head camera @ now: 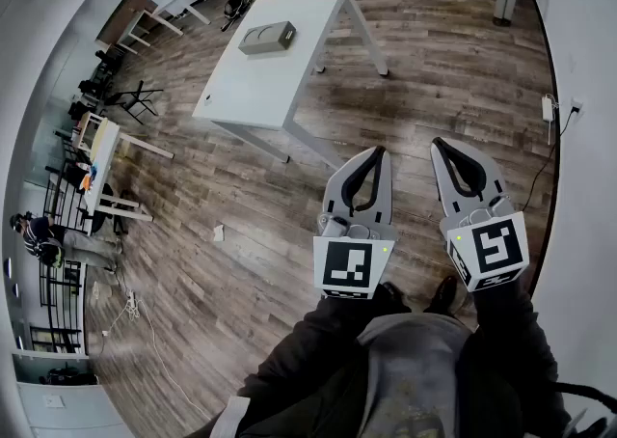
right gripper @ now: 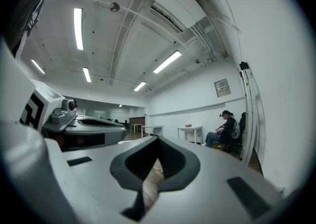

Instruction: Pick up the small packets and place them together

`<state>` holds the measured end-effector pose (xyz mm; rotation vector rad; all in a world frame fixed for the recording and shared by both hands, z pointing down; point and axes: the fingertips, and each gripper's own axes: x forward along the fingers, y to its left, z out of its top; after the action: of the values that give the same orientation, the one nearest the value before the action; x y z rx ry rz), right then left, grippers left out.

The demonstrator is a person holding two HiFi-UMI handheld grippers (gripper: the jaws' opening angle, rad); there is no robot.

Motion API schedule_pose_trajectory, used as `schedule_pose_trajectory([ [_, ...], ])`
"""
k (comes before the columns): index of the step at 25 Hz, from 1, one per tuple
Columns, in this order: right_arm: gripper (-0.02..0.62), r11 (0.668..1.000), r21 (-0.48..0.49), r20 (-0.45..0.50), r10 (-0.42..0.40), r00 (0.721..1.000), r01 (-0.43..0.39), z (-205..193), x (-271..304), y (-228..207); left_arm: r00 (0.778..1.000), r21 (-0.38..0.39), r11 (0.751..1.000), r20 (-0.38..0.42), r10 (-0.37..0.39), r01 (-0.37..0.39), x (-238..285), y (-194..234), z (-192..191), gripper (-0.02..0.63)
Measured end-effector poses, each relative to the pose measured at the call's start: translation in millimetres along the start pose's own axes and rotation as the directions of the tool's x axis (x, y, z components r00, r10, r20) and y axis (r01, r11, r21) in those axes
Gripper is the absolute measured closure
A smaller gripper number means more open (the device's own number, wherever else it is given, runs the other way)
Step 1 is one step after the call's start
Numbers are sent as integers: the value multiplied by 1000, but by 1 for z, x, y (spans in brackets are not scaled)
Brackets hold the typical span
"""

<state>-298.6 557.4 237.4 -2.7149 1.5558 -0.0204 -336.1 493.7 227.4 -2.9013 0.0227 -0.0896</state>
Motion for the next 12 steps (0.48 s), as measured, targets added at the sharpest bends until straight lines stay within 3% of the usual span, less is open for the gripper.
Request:
schedule_pose_trajectory([
  [6,591,1000,1,-25,17,1000,-17,-17,27,1,999,-36,999,-34,2,-4,14,17,-22,604],
  [12,591,999,17,-47,50,998,-49,-36,91,0,999,-62,998,-35,19,-21,51,66,-57,604],
])
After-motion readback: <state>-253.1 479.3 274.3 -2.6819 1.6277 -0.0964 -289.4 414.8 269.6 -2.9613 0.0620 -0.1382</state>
